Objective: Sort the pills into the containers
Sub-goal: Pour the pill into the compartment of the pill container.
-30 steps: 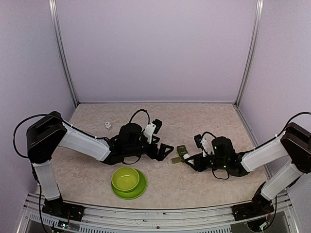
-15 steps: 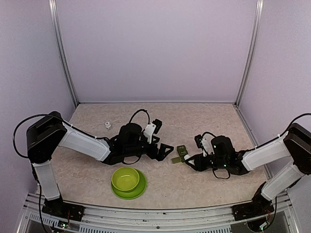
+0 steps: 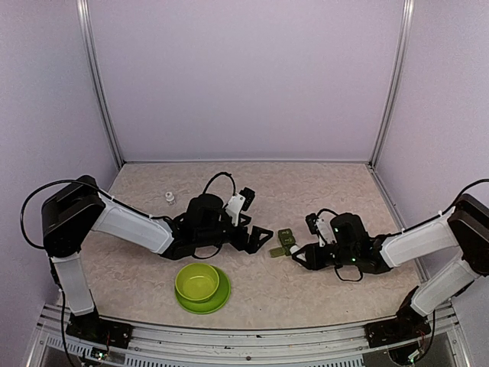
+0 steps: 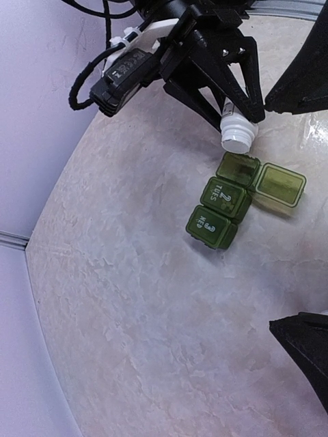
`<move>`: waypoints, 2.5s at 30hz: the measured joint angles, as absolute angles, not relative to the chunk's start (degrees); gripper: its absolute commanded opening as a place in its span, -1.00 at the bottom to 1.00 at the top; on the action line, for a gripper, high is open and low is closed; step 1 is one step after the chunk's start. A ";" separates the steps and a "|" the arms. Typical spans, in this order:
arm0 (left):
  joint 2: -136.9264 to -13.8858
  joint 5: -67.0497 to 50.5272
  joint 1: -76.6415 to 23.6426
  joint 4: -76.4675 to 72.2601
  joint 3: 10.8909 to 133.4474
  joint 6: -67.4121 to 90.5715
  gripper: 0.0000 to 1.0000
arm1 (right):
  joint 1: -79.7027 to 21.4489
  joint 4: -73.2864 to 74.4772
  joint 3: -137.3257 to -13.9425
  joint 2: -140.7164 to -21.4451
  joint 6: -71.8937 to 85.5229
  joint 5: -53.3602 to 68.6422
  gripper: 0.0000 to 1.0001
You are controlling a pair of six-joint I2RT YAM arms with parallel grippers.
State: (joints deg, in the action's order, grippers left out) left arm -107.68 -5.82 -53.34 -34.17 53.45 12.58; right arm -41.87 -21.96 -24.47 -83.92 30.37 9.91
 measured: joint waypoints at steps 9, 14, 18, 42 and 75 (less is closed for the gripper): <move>-107.68 -5.85 -53.34 -34.17 53.45 12.56 0.98 | -41.89 -19.55 -26.30 -83.83 31.05 10.13 -1.00; -107.68 -5.85 -53.34 -34.15 53.45 12.53 0.98 | -41.89 -18.11 -27.59 -83.85 31.18 10.37 -1.00; -107.68 -5.85 -53.34 -34.15 53.45 12.51 0.98 | -41.89 -16.88 -28.47 -83.90 31.18 10.68 -1.00; -107.68 -6.04 -53.34 -34.15 53.45 12.38 0.97 | -41.89 -9.21 -31.14 -84.18 32.10 11.05 -1.00; -107.66 -6.02 -53.34 -34.13 53.45 11.94 0.98 | -41.89 -3.14 -35.81 -86.21 34.20 10.20 -1.00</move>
